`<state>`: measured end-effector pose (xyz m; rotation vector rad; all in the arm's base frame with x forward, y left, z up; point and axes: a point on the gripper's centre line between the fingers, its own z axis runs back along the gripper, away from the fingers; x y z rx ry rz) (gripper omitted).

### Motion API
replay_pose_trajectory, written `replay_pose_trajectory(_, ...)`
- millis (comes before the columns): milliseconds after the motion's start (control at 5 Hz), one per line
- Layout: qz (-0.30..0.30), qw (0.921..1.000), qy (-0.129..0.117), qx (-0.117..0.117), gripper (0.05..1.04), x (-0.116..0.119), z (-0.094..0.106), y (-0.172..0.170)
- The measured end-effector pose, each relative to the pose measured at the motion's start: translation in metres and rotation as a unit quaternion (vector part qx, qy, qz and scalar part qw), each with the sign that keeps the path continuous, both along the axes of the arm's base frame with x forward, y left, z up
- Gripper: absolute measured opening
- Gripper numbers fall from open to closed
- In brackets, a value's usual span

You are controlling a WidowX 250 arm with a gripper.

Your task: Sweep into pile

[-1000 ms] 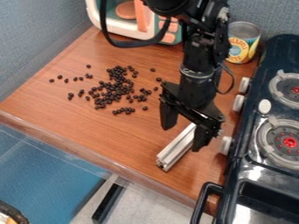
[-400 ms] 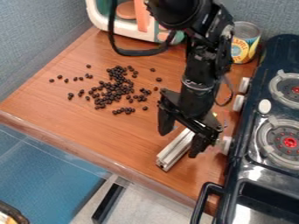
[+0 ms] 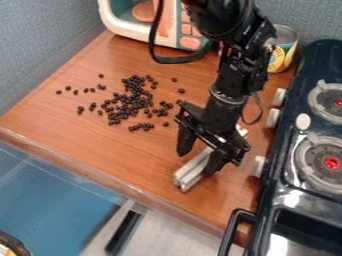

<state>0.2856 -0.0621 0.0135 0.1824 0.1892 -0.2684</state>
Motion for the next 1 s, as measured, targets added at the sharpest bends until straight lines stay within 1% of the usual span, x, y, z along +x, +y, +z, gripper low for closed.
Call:
replay_pose_trajectory(200,0.006,0.9999,0.007,-0.010,0.411,-0.001,0.000,0.000)
replay_pose_trajectory(400,0.011,0.9995,0.005,-0.028,0.385,-0.001,0.013,0.000)
replay_pose_trajectory(600,0.019,0.9978,-0.026,-0.058,0.384,0.021,0.043,-0.013)
replay_pose_trajectory(800,0.044,0.9927,-0.060,-0.094,0.384,0.047,0.079,-0.015)
replay_pose_trajectory(1000,0.069,0.9862,-0.102,-0.110,0.384,0.060,0.109,0.009)
